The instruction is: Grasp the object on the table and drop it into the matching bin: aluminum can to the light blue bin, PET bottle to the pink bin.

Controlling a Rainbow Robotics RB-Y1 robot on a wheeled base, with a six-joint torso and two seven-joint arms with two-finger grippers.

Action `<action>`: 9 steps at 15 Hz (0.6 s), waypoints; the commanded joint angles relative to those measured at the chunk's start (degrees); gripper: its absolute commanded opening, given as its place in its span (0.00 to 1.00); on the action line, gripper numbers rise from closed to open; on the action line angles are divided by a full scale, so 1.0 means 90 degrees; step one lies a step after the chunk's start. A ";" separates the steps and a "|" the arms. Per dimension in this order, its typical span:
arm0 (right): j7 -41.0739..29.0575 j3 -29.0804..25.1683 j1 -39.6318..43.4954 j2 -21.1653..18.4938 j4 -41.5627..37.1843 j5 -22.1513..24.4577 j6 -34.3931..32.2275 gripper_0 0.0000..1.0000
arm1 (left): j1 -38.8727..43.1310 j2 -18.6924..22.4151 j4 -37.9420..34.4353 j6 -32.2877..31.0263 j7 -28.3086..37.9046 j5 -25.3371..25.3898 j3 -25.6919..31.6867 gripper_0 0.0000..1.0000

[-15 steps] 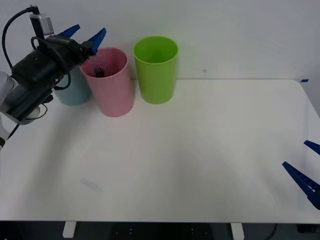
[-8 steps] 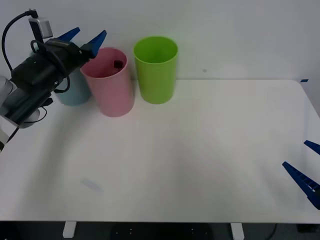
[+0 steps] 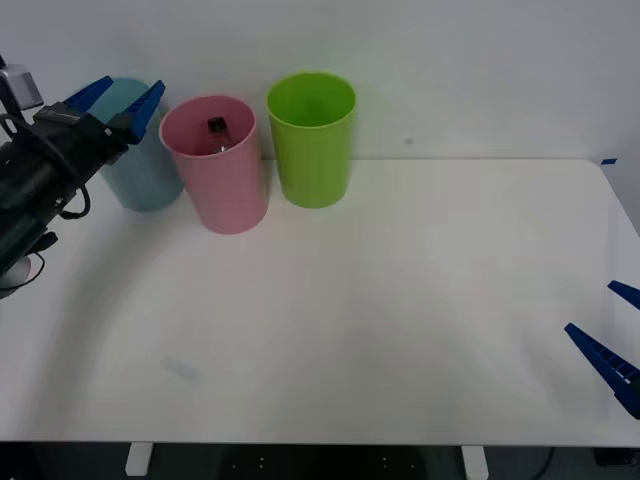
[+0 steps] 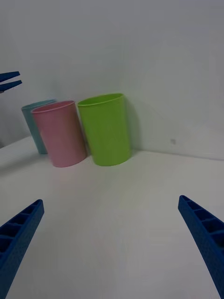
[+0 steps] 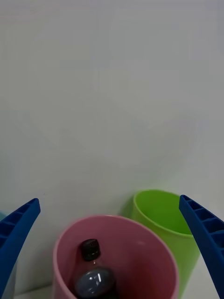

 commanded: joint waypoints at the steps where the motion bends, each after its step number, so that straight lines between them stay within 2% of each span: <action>1: 0.0000 0.0000 0.0000 0.0000 0.0000 0.0000 0.0000 1.00 | 0.0729 -0.0004 -0.0384 -0.0467 -0.0011 0.0002 0.0552 1.00; 9: 0.0000 0.0000 0.0000 0.0000 0.0000 0.0000 0.0000 1.00 | 0.2555 0.0074 -0.0804 -0.2235 -0.0246 -0.0008 0.1987 1.00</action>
